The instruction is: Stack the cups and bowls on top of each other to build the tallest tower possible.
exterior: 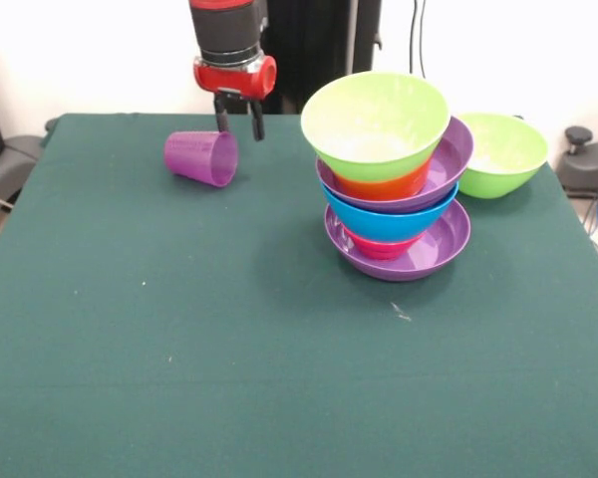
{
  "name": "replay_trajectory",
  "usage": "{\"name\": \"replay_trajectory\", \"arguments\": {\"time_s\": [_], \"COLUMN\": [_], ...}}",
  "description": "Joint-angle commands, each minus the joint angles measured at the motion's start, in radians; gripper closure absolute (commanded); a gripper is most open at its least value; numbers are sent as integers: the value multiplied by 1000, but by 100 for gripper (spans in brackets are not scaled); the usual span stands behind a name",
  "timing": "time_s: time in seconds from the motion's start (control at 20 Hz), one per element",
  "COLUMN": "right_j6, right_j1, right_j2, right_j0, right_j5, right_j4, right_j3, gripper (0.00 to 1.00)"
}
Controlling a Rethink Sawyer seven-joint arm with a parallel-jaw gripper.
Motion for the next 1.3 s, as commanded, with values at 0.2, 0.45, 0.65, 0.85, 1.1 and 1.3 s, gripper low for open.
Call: {"name": "replay_trajectory", "arguments": {"time_s": [0.2,0.45,0.65,0.85,1.1,1.3], "right_j6": [-25,4,-19,-35,45,94], "right_j1": [-12,-38,-93,-89,-68,-54], "right_j2": [132,118,124,112,-31,-94], "right_j0": [17,43,57,69,187,247], "right_j5": [126,122,194,247,595,784], "right_j4": [34,34,55,65,180,211], "right_j3": [-167,-158,-165,-205,-347,-454], "gripper": [0,0,0,0,0,0]}}
